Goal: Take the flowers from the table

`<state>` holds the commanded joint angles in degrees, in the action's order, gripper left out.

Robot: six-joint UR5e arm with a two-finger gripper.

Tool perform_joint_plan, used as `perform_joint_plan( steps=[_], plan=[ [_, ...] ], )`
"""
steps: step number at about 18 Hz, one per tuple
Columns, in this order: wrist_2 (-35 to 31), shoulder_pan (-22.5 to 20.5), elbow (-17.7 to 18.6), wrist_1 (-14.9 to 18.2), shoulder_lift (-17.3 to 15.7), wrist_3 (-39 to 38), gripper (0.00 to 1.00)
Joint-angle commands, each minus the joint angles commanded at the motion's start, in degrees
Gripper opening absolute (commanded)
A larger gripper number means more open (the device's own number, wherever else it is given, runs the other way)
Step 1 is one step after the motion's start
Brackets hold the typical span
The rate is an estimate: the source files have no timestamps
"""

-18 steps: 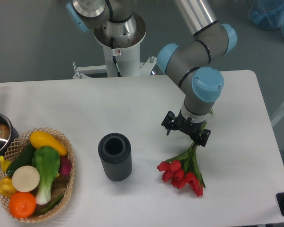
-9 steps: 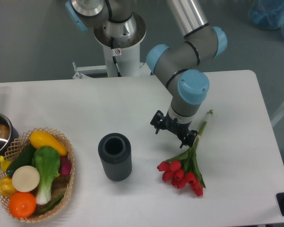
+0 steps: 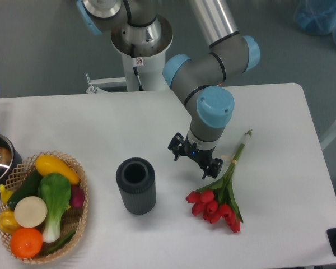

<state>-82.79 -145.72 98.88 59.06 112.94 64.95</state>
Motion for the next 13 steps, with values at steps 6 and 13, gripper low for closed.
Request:
perform_joint_plan(
  steps=[6, 13],
  plan=[
    [0.09, -0.52, -1.40, 0.00, 1.41, 0.09, 1.00],
    [0.96, -9.39, -1.41, 0.53, -1.05, 10.54, 1.00]
  ],
)
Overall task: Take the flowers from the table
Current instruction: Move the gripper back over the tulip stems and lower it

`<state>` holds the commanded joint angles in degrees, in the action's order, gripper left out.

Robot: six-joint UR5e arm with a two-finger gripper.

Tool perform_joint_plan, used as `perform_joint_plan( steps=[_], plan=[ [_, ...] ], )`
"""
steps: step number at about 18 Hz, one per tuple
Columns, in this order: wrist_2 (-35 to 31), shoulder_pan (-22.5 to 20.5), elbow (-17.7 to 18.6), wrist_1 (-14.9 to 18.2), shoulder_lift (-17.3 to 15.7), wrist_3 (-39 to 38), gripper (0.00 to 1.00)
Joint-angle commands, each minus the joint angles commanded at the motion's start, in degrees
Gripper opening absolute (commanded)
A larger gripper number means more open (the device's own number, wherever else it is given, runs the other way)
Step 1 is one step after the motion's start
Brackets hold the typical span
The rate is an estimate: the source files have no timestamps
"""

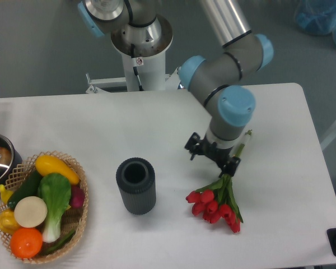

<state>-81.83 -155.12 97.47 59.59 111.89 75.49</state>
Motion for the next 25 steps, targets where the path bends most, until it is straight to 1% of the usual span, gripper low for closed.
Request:
perform_joint_plan(
  steps=[2, 3, 5, 8, 9, 14, 21, 25],
  plan=[
    [2.11, -0.36, -0.26, -0.53, -0.09, -1.13, 1.00],
    [2.72, -0.27, -1.05, -1.14, 0.17, -2.18, 1.00],
    [2.82, -0.19, -1.14, -1.93, 0.70, -4.47, 1.00],
    [3.34, -0.10, -1.32, -3.95, 3.07, -4.13, 1.00],
    [3.35, -0.18, -1.32, -4.04, 3.68, -3.95, 1.00],
    [3.34, -0.36, -1.41, -4.22, 5.97, -2.54, 1.00],
    [3.08, -0.36, -0.79, -4.31, 8.08, 5.36, 1.00],
    [3.17, -0.36, -0.88, -5.01, 8.61, 5.63, 1.00]
  ],
)
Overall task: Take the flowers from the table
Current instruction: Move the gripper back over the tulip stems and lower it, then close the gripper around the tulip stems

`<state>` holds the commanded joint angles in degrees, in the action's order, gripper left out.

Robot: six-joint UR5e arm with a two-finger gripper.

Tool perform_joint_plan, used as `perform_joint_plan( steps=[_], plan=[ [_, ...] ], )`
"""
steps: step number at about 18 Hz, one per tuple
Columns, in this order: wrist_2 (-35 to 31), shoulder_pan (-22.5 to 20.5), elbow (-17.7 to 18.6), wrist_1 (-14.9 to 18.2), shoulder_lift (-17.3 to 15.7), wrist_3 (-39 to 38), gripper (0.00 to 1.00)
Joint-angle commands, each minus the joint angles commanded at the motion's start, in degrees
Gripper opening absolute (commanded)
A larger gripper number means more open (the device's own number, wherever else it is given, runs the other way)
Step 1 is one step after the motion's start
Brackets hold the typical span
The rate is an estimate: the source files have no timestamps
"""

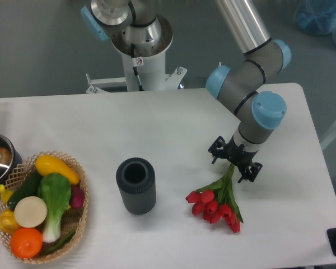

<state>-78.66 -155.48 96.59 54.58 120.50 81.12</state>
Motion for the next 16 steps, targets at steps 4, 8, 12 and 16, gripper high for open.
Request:
perform_joint_plan(
  steps=[4, 8, 12, 16],
  plan=[
    [0.00, 0.09, -0.35, 0.09, 0.17, -0.09, 0.75],
    [0.00, 0.00, -0.53, 0.09, 0.17, -0.18, 0.43],
    [0.00, 0.00, -0.70, 0.09, 0.52, -0.18, 0.36],
    [0.00, 0.00, -0.70, 0.00, 0.61, -0.62, 0.29]
  ],
)
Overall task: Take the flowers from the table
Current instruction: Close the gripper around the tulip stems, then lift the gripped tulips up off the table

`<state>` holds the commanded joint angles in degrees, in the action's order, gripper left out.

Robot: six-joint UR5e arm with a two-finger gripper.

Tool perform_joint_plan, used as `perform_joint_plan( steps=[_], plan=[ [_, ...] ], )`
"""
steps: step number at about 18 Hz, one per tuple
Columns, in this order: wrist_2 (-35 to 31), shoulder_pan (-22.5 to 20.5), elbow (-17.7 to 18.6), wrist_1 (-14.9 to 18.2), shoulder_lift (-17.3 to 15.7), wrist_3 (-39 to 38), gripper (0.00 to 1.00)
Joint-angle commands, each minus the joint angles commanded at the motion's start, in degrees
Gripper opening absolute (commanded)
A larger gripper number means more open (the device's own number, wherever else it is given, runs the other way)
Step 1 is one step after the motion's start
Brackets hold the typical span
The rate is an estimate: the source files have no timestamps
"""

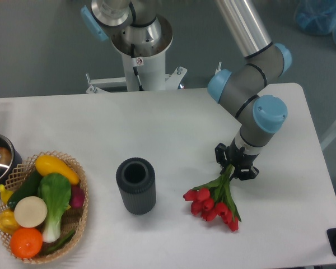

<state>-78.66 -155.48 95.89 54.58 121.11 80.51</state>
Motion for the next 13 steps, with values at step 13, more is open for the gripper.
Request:
perform_joint_plan(
  steps=[13],
  plan=[
    [9.12, -0.53, -3.25, 0.26, -5.18, -0.26, 0.28]
  ],
)
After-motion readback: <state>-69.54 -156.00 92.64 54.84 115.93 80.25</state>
